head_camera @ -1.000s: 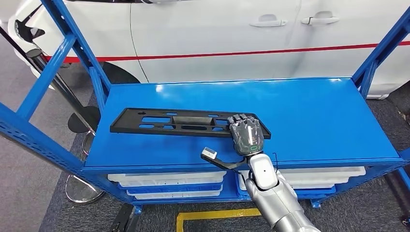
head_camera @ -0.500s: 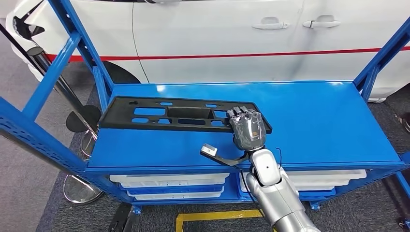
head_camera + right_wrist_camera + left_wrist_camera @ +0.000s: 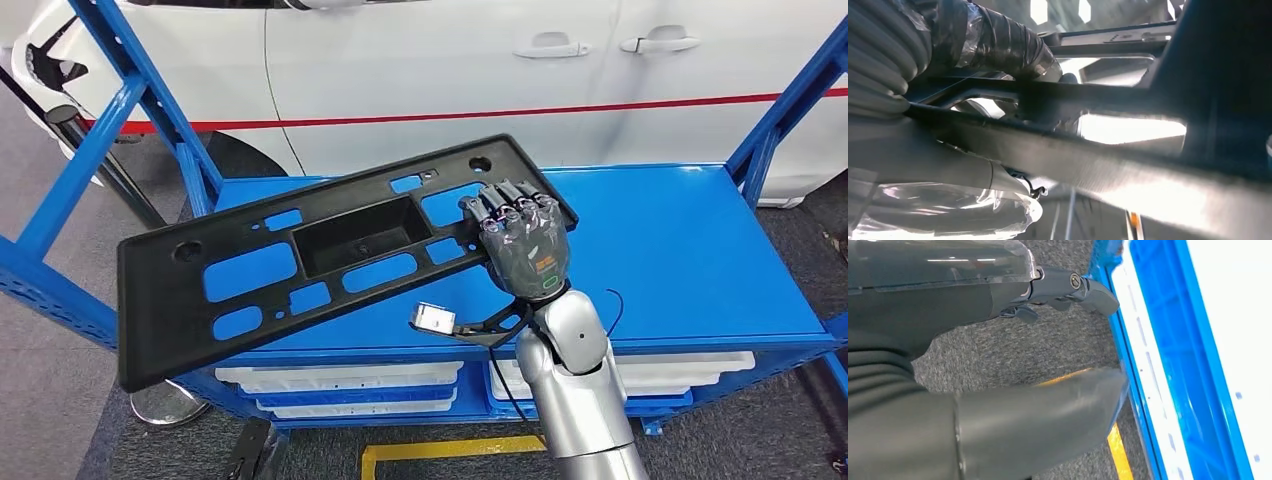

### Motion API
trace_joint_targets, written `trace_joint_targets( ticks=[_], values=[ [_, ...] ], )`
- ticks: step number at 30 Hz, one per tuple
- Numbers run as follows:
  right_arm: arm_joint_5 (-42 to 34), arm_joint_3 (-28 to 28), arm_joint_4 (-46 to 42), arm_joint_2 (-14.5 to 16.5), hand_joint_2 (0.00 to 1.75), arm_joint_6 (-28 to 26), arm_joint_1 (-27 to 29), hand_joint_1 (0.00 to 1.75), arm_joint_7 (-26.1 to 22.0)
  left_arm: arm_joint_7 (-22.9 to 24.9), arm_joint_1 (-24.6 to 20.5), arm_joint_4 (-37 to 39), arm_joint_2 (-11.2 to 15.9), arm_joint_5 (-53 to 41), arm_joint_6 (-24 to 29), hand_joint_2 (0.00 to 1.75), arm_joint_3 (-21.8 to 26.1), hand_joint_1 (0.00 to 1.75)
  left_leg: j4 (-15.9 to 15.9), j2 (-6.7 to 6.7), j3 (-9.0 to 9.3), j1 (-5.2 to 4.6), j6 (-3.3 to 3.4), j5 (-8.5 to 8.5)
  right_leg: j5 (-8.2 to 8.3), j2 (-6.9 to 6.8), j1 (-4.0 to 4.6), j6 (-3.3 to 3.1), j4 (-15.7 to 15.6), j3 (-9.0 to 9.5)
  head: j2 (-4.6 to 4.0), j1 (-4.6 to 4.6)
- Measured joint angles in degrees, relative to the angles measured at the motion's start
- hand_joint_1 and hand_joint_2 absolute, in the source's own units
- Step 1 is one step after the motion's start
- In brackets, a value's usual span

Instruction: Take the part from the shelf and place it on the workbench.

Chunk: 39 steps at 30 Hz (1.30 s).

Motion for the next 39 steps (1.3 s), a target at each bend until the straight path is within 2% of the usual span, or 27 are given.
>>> trace_joint_targets(
  ticks=[1, 4, 5, 6, 7, 9, 10, 11, 14, 16, 17, 19, 20, 21, 22, 24, 25, 26, 27, 30, 32, 34, 35, 36, 37, 38, 39],
  values=[
    [-0.96, -0.68, -1.57, 0.89, 1.75, 0.01, 0.21, 1.75, -2.34, -0.07, 0.03, -0.01, 0.00, -0.49, -0.06, 1.75, -0.02, 0.00, 1.99, 0.02, -0.82, 0.05, -0.23, -1.31, 0.05, -0.01, -0.09, -0.31, -0.15, 0.10, 0.00, -0.02],
    [-3.86, -2.27, -6.09, 2.92, 1.75, 0.02, 1.03, 1.75, -6.49, -0.10, 0.51, -0.01, -0.01, -1.64, -0.20, 1.75, -0.28, 0.00, 12.36, 0.05, -5.56, 0.13, -0.63, -6.17, -0.08, -0.04, 0.13, -0.76, -0.19, 0.22, 0.00, -0.02],
    [-4.65, -2.61, -7.39, 3.33, 1.75, 0.03, 1.35, 1.75, -7.07, -0.14, 0.82, -0.01, -0.01, -1.81, -0.29, 1.75, -0.37, 0.00, 14.50, 0.05, -6.61, 0.13, -0.62, -6.58, -0.12, -0.01, 0.22, -0.81, -0.18, 0.26, 0.00, -0.03],
    [-5.30, -2.80, -8.48, 3.63, 1.75, 0.03, 1.67, 1.75, -7.45, -0.24, 1.13, -0.01, 0.00, -1.85, -0.40, 1.75, -0.40, 0.00, 14.41, 0.05, -6.63, 0.12, -0.52, -5.82, -0.16, 0.06, 0.28, -0.84, -0.18, 0.33, 0.00, -0.02],
    [-5.84, -2.92, -9.52, 3.92, 1.75, 0.03, 1.94, 1.75, -7.73, -0.38, 1.40, -0.01, 0.00, -1.85, -0.53, 1.75, -0.41, 0.00, 12.06, 0.05, -5.55, 0.10, -0.32, -4.08, -0.20, 0.14, 0.32, -0.84, -0.18, 0.45, 0.00, -0.03],
    [-6.46, -2.97, -11.18, 4.45, 1.75, 0.03, 2.25, 1.75, -8.01, -0.80, 1.68, -0.01, 0.01, -1.77, -0.76, 1.75, -0.41, 0.00, 4.16, 0.04, -1.78, -0.05, 0.28, -0.24, -0.32, 0.26, 0.41, -0.71, -0.19, 0.70, 0.00, -0.02],
    [-6.62, -2.97, -11.81, 4.67, 1.75, 0.03, 2.29, 1.75, -8.05, -1.02, 1.74, -0.01, 0.01, -1.70, -0.86, 1.75, -0.41, 0.00, 1.00, 0.02, -0.29, -0.20, 0.53, 0.77, -0.34, 0.29, 0.48, -0.54, -0.19, 0.74, 0.00, -0.02],
    [-6.72, -2.97, -12.33, 4.86, 1.75, 0.03, 2.34, 1.75, -8.06, -1.23, 1.83, -0.01, 0.02, -1.58, -0.94, 1.75, -0.41, 0.00, -0.79, -0.01, 0.54, -0.35, 0.72, 1.09, -0.31, 0.29, 0.51, -0.31, -0.25, 0.73, 0.00, -0.02],
    [-6.84, -2.97, -13.46, 5.23, 1.75, 0.04, 2.61, 1.75, -8.18, -1.79, 2.37, -0.01, 0.02, -1.38, -0.77, 1.75, -0.41, 0.00, -1.98, -0.05, 0.98, -0.40, 1.25, 1.21, -0.14, 0.26, 0.50, 0.62, -0.63, 0.82, 0.00, 0.00],
    [-6.60, -2.94, -14.01, 5.34, 1.75, 0.05, 2.71, 1.75, -8.24, -2.05, 2.55, -0.01, -0.01, -1.74, 0.35, 1.75, -0.41, 0.00, -2.80, 0.02, 1.35, -0.10, 1.92, 1.71, -1.43, 0.18, 0.53, 1.17, 0.99, 0.23, 0.00, 0.03],
    [-6.40, -2.93, -14.19, 5.37, 1.75, 0.05, 2.77, 1.75, -8.19, -2.10, 2.58, -0.01, -0.05, -1.93, 1.00, 1.75, -0.41, 0.00, -3.07, 0.06, 1.48, 0.02, 2.19, 1.90, -2.97, 0.14, 0.52, 1.34, 3.49, -0.88, 0.00, 0.04],
    [-6.22, -2.90, -14.33, 5.31, 1.75, 0.05, 2.89, 1.75, -7.46, -2.11, 2.62, -0.01, -0.22, -1.89, 1.79, 1.75, -0.40, 0.00, -3.02, 0.09, 1.41, -0.11, 2.43, 1.93, -6.37, 0.12, 0.44, 1.53, 10.65, -4.29, 0.00, 0.04],
    [-6.22, -2.87, -14.25, 5.12, 1.75, 0.05, 2.87, 1.75, -6.73, -2.09, 2.64, 0.01, -0.36, -1.56, 1.70, 1.75, -0.38, 0.00, -2.91, 0.07, 1.34, -0.15, 2.47, 1.91, -7.14, 0.11, 0.40, 1.61, 13.40, -5.67, 0.00, 0.03],
    [-6.01, -2.83, -14.15, 4.90, 1.75, 0.06, 2.82, 1.75, -6.05, -2.03, 2.66, 0.03, -0.50, -1.11, 1.27, 1.75, -0.33, 0.00, -2.80, 0.04, 1.29, -0.17, 2.49, 1.86, -6.81, 0.10, 0.37, 1.64, 14.26, -6.16, 0.00, 0.03],
    [-5.58, -2.77, -14.05, 4.74, 1.75, 0.06, 2.78, 1.75, -5.61, -1.96, 2.70, 0.04, -0.66, -0.62, 0.66, 1.75, -0.24, 0.00, -2.68, -0.01, 1.29, -0.17, 2.45, 1.79, -5.51, 0.09, 0.35, 1.60, 12.98, -5.57, 0.00, 0.04],
    [-4.10, -2.49, -13.94, 4.91, 1.75, 0.06, 2.90, 1.75, -5.84, -1.72, 2.81, 0.06, -1.04, -0.01, -0.51, 1.75, -0.01, 0.00, -2.42, -0.07, 1.36, -0.18, 2.20, 1.57, -1.90, 0.07, 0.34, 1.29, 5.74, -2.01, 0.00, 0.04],
    [-3.51, -2.27, -13.94, 5.11, 1.75, 0.05, 2.99, 1.75, -6.11, -1.56, 2.84, 0.05, -1.21, 0.13, -0.92, 1.75, 0.08, 0.00, -2.22, -0.09, 1.31, -0.29, 1.99, 1.44, -0.71, 0.06, 0.43, 1.09, 2.42, -0.42, 0.00, 0.03],
    [-3.08, -2.05, -13.93, 5.24, 1.75, 0.06, 3.06, 1.75, -6.29, -1.38, 2.86, 0.05, -1.33, 0.21, -1.30, 1.75, 0.13, 0.00, -2.08, -0.08, 1.22, -0.38, 1.76, 1.35, -0.14, 0.06, 0.51, 0.89, 0.25, 0.57, 0.00, 0.02],
    [-2.76, -1.90, -13.92, 5.28, 1.75, 0.06, 3.12, 1.75, -6.37, -1.13, 2.91, 0.05, -1.45, 0.27, -1.62, 1.75, 0.15, 0.00, -2.01, -0.08, 1.13, -0.45, 1.50, 1.30, -0.17, 0.09, 0.65, 0.69, -0.55, 0.87, 0.00, 0.02],
    [-1.86, -1.42, -13.86, 5.41, 1.75, 0.05, 3.29, 1.75, -6.34, -0.22, 3.10, 0.05, -1.81, 0.33, -2.00, 1.75, 0.26, 0.00, -1.62, -0.05, 0.91, -0.37, 0.58, 0.83, 0.13, 0.08, 0.65, -0.16, -0.94, 0.95, 0.00, 0.02],
    [-1.17, -0.90, -13.83, 5.51, 1.75, 0.06, 3.29, 1.75, -6.15, 0.40, 3.09, 0.05, -2.07, 0.20, -1.84, 1.75, 0.34, 0.00, 1.80, -0.01, -0.53, -0.22, -0.03, -1.52, 0.31, -0.07, 0.40, -0.75, -1.27, 1.09, 0.00, 0.01],
    [-0.78, -0.40, -13.68, 5.53, 1.75, 0.07, 3.33, 1.75, -6.02, 0.95, 3.15, 0.05, -2.33, -0.06, -1.63, 1.75, 0.36, 0.00, 9.18, 0.01, -3.80, -0.07, -0.50, -5.28, 0.29, -0.18, 0.41, -0.99, -1.28, 1.07, 0.00, 0.01],
    [-0.75, -0.15, -13.56, 5.53, 1.75, 0.08, 3.38, 1.75, -6.00, 1.21, 3.24, 0.05, -2.45, -0.20, -1.55, 1.75, 0.36, 0.00, 12.55, 0.01, -5.37, -0.01, -0.64, -6.49, 0.28, -0.20, 0.43, -1.02, -1.26, 1.06, 0.00, 0.01],
    [-0.75, 0.09, -13.43, 5.53, 1.75, 0.08, 3.42, 1.75, -5.99, 1.47, 3.33, 0.06, -2.54, -0.25, -1.47, 1.75, 0.36, 0.00, 14.21, 0.02, -6.18, 0.02, -0.70, -6.64, 0.27, -0.20, 0.44, -1.03, -1.24, 1.05, 0.00, 0.01],
    [-0.74, 0.35, -13.31, 5.53, 1.75, 0.08, 3.45, 1.75, -5.98, 1.74, 3.37, 0.06, -2.62, -0.28, -1.40, 1.75, 0.36, 0.00, 13.61, 0.02, -5.91, 0.03, -0.68, -5.65, 0.26, -0.18, 0.44, -1.02, -1.22, 1.08, 0.00, 0.01],
    [-0.72, 0.63, -13.20, 5.53, 1.75, 0.08, 3.47, 1.75, -5.96, 2.04, 3.37, 0.06, -2.68, -0.28, -1.36, 1.75, 0.36, 0.00, 10.72, 0.02, -4.52, 0.04, -0.58, -3.71, 0.23, -0.14, 0.44, -0.98, -1.19, 1.14, 0.00, 0.00],
    [-0.72, 0.98, -13.13, 5.53, 1.75, 0.08, 3.48, 1.75, -5.92, 2.39, 3.33, 0.06, -2.72, -0.25, -1.33, 1.75, 0.38, 0.00, 6.47, 0.03, -2.49, 0.04, -0.38, -1.58, 0.18, -0.10, 0.43, -0.90, -1.17, 1.21, 0.00, 0.00]
  ],
)
